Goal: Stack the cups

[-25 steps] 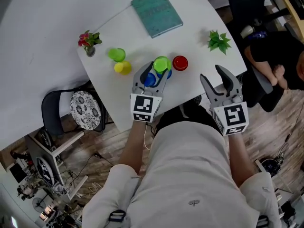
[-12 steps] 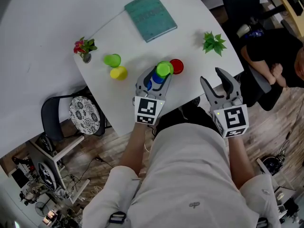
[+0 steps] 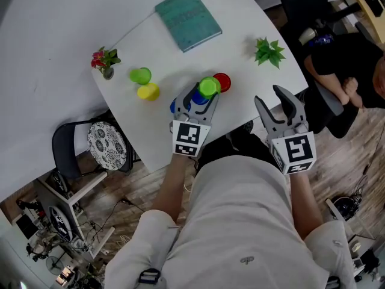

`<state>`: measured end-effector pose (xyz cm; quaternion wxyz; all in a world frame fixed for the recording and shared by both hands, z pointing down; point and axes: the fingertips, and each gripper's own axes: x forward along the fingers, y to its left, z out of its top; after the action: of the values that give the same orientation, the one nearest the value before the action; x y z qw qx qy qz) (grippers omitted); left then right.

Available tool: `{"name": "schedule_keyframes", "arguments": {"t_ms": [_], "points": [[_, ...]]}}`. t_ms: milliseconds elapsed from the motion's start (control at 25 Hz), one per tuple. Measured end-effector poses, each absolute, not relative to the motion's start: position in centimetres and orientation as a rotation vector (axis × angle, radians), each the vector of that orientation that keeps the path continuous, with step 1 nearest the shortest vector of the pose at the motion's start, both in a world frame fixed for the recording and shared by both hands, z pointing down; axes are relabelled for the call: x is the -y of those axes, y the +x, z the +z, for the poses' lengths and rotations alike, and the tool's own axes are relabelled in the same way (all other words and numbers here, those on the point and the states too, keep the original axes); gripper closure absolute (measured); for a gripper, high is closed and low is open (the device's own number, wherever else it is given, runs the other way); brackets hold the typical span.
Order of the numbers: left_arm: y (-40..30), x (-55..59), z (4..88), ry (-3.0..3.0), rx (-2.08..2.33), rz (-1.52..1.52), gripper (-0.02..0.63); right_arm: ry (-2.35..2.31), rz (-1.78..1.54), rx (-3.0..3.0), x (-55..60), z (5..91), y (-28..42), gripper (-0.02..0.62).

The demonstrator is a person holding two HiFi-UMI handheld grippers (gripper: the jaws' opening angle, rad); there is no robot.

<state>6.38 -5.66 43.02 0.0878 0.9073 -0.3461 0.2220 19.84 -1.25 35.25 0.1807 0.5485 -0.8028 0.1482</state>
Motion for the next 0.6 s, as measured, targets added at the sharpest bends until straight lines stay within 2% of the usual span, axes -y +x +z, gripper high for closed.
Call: {"name": "schedule_keyframes", "arguments": {"t_ms": [120, 600], "points": [[6.3, 5.7, 42.8, 2.696, 1.039, 0.645, 0.351, 1.553, 0.415, 2.270, 1.2, 35.1, 19.9, 0.374], [3.3, 4.6, 39.0, 2.676, 1.109, 0.437, 0.350, 1.522, 0.360, 2.362, 3.2, 33.4, 17.9, 0.374]]}}
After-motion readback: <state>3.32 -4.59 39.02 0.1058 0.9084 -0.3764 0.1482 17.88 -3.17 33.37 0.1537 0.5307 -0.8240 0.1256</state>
